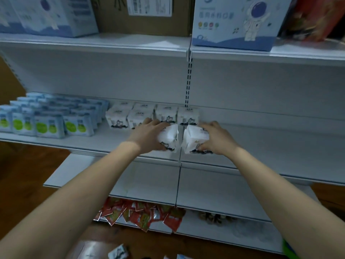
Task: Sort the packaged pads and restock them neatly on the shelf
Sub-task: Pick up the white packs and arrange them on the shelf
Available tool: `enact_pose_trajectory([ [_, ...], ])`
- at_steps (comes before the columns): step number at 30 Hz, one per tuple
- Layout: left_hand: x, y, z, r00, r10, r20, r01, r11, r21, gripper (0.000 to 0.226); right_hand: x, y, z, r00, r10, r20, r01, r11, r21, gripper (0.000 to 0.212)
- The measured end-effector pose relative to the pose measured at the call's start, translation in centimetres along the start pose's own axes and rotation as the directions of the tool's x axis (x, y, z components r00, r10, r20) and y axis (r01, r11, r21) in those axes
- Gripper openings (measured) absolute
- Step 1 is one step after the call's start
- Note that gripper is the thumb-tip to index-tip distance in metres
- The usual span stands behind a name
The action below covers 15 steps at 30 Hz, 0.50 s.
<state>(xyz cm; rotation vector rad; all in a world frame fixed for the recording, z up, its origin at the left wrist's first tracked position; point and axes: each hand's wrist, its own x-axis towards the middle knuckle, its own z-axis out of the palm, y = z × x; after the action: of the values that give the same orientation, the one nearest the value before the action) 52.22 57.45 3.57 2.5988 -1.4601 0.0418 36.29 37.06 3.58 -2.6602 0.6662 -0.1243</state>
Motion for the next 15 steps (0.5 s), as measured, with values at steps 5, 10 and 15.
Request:
enact_pose_trajectory([
  [5,5.0,-1.2,1.7,0.999,-0.016,-0.035,0.013,0.997,-0.073,0.086,4.1,0.8,1.2,0.994,0.102,-0.041,-0.104,0.994,-0.045,0.076],
  [10,10.1,-4.5,4.8,1.0,-0.017,-0.027,0.014,0.997,-0.082,0.081,8.9,0.5,3.8,0.985,0.173,-0.025,-0.174,0.984,-0.033,0.074],
  [15,14.1,-7.0,6.9,0.999,0.022,-0.032,-0.021,0.999,0.039,0.079,13.3,-0.2,5.0,0.966,0.251,-0.057,-0.254,0.966,-0.043,0.071],
])
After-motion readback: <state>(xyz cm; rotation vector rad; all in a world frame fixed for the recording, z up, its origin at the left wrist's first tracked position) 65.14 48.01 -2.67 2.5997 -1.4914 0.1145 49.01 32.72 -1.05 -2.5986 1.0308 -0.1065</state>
